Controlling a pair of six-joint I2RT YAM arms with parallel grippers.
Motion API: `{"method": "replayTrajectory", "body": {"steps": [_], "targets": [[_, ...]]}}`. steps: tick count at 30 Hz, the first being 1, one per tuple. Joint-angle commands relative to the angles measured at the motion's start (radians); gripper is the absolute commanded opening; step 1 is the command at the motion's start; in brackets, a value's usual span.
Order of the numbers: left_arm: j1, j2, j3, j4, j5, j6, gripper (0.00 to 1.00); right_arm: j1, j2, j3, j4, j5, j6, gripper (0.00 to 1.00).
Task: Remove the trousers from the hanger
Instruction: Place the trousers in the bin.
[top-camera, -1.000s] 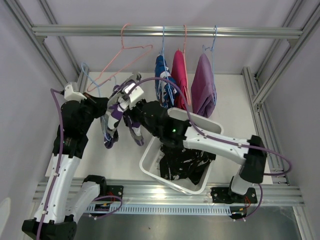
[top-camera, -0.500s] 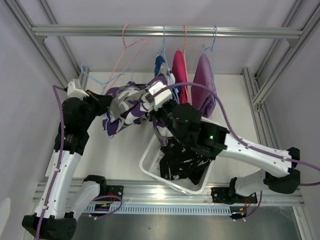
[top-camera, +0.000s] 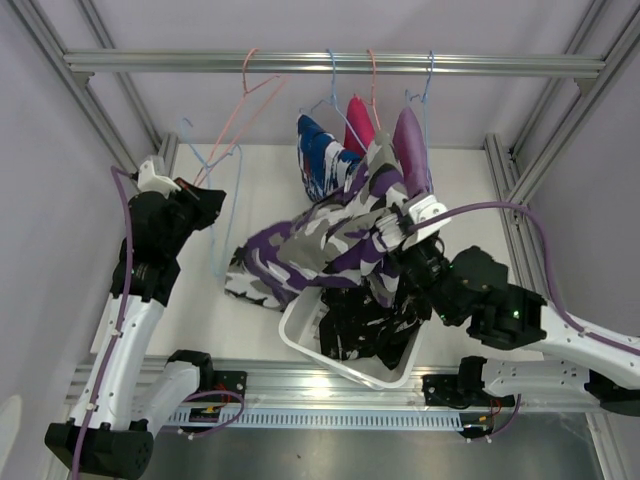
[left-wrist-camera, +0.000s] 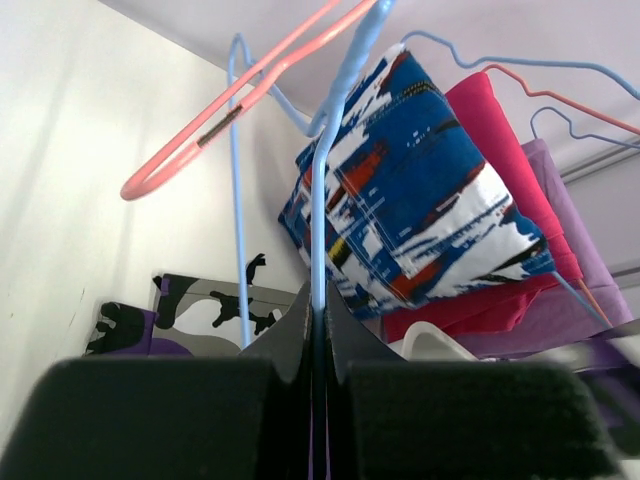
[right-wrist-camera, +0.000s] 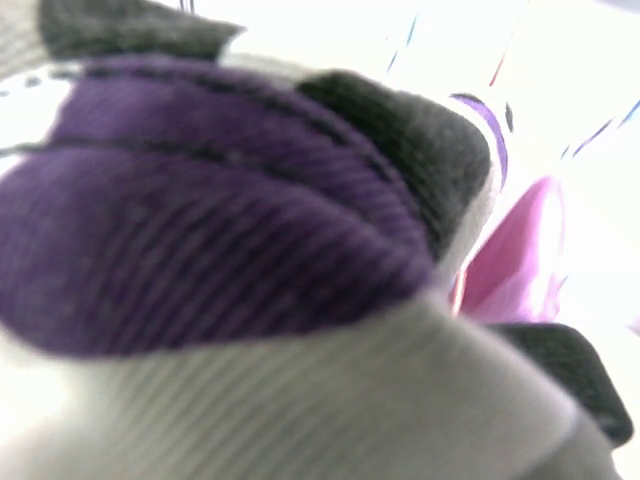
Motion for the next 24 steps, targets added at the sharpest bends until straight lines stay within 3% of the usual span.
{"method": "replayTrajectory", "body": {"steps": [1,5,7,9,11,12,17,24], "targets": [[0.01,0.006,0.031,0.057,0.004,0.022,0.01,0.003,-0.004,-0.072,0.036,0.005,0.103,0.0],[0.01,0.006,0.029,0.057,0.006,0.023,0.01,-0.001,-0.012,-0.175,0.021,-0.006,0.175,0.0],[0.01,0.009,0.029,0.057,0.006,0.025,0.0,-0.004,-0.009,-0.194,0.001,-0.007,0.206,0.23],[0.011,0.01,0.029,0.057,0.007,0.025,0.01,-0.006,-0.007,-0.195,-0.019,-0.007,0.225,0.29],[0.01,0.014,0.029,0.057,0.009,0.025,0.0,-0.006,-0.021,-0.191,-0.037,-0.01,0.248,0.54],[0.01,0.015,0.029,0.057,0.012,0.025,0.0,-0.004,-0.027,-0.189,-0.044,-0.009,0.252,0.58],[0.01,0.018,0.032,0.058,0.015,0.027,0.01,-0.001,-0.055,-0.131,-0.088,0.028,0.243,0.72],[0.008,0.023,0.029,0.058,0.029,0.028,0.01,0.003,-0.044,-0.039,-0.125,-0.017,0.2,0.73]]}}
